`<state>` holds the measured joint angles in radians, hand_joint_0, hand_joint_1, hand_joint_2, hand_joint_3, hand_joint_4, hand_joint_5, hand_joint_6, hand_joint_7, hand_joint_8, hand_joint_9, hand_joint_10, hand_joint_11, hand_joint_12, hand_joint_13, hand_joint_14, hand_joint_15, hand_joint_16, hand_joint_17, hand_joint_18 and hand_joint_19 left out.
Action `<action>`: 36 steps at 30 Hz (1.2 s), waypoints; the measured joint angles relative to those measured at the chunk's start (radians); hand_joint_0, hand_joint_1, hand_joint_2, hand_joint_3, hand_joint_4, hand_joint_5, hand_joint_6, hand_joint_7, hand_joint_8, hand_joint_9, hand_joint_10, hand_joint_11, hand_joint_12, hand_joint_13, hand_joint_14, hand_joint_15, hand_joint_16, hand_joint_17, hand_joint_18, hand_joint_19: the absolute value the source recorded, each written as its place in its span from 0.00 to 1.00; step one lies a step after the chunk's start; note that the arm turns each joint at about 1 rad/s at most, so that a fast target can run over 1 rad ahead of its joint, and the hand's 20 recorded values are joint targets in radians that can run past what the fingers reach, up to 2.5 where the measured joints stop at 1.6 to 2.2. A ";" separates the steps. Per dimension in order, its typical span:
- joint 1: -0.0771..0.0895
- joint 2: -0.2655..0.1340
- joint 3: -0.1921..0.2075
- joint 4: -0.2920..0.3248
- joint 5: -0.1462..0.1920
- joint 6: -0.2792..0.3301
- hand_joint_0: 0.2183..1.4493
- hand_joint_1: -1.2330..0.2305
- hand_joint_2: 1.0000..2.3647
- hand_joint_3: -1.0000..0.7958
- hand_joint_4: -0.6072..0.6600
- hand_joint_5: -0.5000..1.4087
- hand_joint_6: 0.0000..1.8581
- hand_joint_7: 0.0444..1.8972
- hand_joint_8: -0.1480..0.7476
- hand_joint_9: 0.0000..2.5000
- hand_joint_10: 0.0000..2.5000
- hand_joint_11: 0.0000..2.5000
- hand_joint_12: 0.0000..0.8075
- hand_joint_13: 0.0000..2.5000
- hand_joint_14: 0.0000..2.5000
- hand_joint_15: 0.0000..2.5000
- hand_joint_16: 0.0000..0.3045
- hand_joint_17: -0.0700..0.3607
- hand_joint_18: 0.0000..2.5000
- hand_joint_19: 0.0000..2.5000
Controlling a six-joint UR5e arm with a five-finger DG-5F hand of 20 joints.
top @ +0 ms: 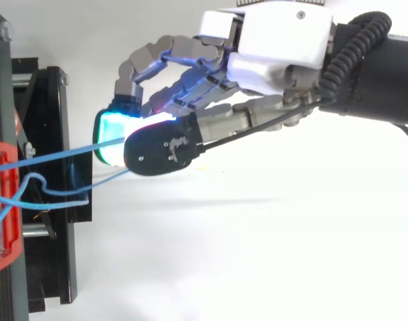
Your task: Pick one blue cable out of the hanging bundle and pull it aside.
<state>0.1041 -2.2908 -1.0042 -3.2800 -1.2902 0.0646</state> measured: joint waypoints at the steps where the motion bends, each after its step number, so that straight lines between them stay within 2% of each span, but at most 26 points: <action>1: -0.001 0.001 0.000 -0.007 0.001 -0.001 0.18 0.34 0.40 0.46 0.24 0.26 0.44 0.51 0.45 0.26 0.00 0.04 0.52 0.26 0.00 0.13 0.22 0.52 0.22 0.09; 10: -0.003 0.006 0.000 -0.025 0.005 -0.002 0.15 0.35 0.51 0.46 0.25 0.26 0.44 0.52 0.45 0.29 0.00 0.04 0.52 0.29 0.00 0.13 0.23 0.53 0.25 0.09; 12: -0.003 0.006 0.000 -0.026 0.006 -0.002 0.15 0.35 0.51 0.46 0.25 0.26 0.44 0.52 0.45 0.30 0.00 0.04 0.52 0.29 0.00 0.13 0.23 0.53 0.25 0.09; 14: -0.002 0.007 0.000 -0.026 0.006 -0.002 0.15 0.35 0.46 0.46 0.26 0.26 0.43 0.52 0.45 0.30 0.00 0.04 0.52 0.29 0.00 0.13 0.23 0.53 0.25 0.10; 15: -0.002 0.007 0.000 -0.026 0.007 -0.002 0.19 0.34 0.32 0.47 0.28 0.26 0.43 0.52 0.45 0.30 0.00 0.05 0.51 0.29 0.00 0.13 0.23 0.52 0.25 0.10; 16: -0.002 0.007 0.000 -0.026 0.007 -0.002 0.20 0.33 0.26 0.48 0.28 0.26 0.43 0.52 0.45 0.31 0.00 0.05 0.51 0.29 0.00 0.14 0.22 0.52 0.25 0.11; 21: -0.001 0.007 0.000 -0.026 0.008 -0.002 0.24 0.33 0.12 0.49 0.31 0.25 0.43 0.51 0.46 0.32 0.00 0.07 0.50 0.29 0.00 0.14 0.22 0.51 0.24 0.12; 22: 0.000 0.006 0.000 -0.026 0.008 -0.002 0.26 0.34 0.02 0.50 0.33 0.25 0.43 0.51 0.46 0.33 0.00 0.08 0.49 0.29 0.00 0.15 0.21 0.50 0.24 0.12; 24: 0.001 0.006 -0.001 -0.026 0.008 -0.001 0.27 0.34 0.00 0.49 0.35 0.25 0.44 0.51 0.46 0.33 0.00 0.09 0.49 0.28 0.01 0.15 0.21 0.49 0.23 0.12; 28: 0.003 0.006 -0.003 -0.026 0.008 0.000 0.27 0.41 0.01 0.39 0.38 0.23 0.45 0.51 0.40 0.32 0.00 0.13 0.41 0.26 0.01 0.17 0.16 0.41 0.19 0.16; 36: 0.007 0.005 -0.022 -0.021 0.004 0.009 0.27 0.43 0.01 0.32 0.40 0.23 0.44 0.50 0.41 0.33 0.01 0.13 0.41 0.27 0.01 0.17 0.16 0.41 0.19 0.16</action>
<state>0.1115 -2.2854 -1.0264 -3.3012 -1.2862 0.0736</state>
